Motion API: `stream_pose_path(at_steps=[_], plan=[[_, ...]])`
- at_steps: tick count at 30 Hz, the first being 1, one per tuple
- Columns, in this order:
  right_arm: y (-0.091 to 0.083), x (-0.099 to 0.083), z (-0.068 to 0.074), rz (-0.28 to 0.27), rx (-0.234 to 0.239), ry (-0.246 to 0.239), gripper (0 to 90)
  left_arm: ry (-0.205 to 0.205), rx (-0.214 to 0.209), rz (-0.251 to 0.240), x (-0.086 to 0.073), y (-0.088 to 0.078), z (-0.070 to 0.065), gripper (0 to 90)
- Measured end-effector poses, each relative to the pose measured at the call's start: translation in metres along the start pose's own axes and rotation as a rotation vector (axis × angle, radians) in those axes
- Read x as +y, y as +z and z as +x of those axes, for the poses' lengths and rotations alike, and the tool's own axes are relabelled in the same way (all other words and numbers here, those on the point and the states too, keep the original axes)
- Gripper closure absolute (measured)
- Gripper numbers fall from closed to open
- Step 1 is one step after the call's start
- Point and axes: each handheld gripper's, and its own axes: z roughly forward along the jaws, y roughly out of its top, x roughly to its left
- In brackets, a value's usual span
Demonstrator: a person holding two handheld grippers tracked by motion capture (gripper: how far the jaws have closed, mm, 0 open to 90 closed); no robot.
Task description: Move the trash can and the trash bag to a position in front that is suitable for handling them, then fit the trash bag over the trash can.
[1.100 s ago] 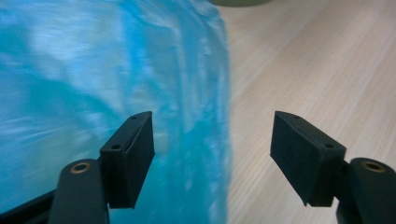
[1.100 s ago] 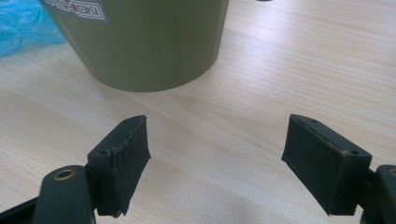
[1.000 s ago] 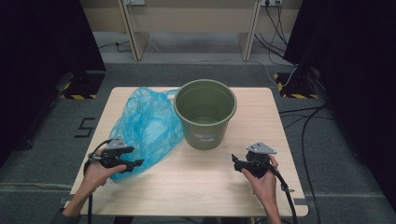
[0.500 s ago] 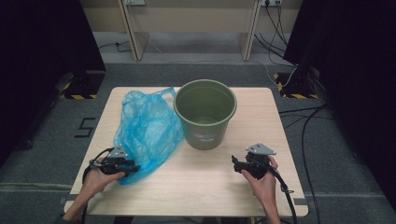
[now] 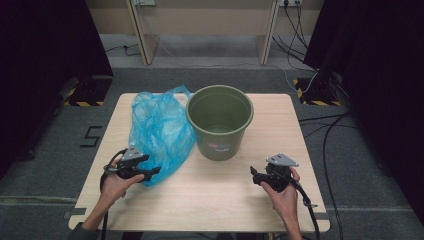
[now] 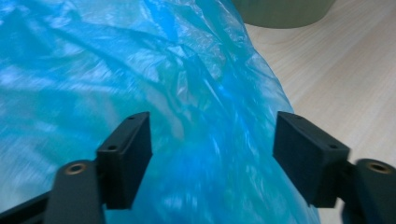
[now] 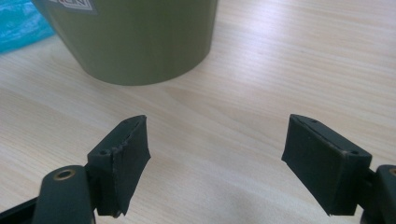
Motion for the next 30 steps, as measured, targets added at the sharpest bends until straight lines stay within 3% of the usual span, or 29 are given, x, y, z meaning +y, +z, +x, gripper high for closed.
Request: stream_pose_path(at_steps=[5,9,14,20,26,30], plan=[[0.002,-0.011,-0.007,0.018,-0.007,0.03,22.1,-0.002,-0.013,0.024,-0.014,-0.008,-0.001,18.7],[0.003,-0.02,-0.011,0.037,-0.014,0.049,22.1,0.013,-0.016,0.071,-0.024,0.006,-0.001,19.8],[0.004,-0.03,-0.014,0.057,-0.018,0.057,22.1,0.043,0.006,0.081,-0.025,0.016,0.0,36.6],[0.006,-0.038,-0.014,0.078,-0.011,0.069,22.2,0.04,0.005,0.062,-0.023,0.024,0.003,47.3],[0.008,-0.043,-0.014,0.088,-0.014,0.063,22.0,0.076,0.007,0.031,-0.014,0.034,0.002,72.9],[0.009,-0.043,-0.015,0.085,-0.014,0.063,22.0,0.056,-0.016,0.013,-0.009,0.035,0.005,83.2]])
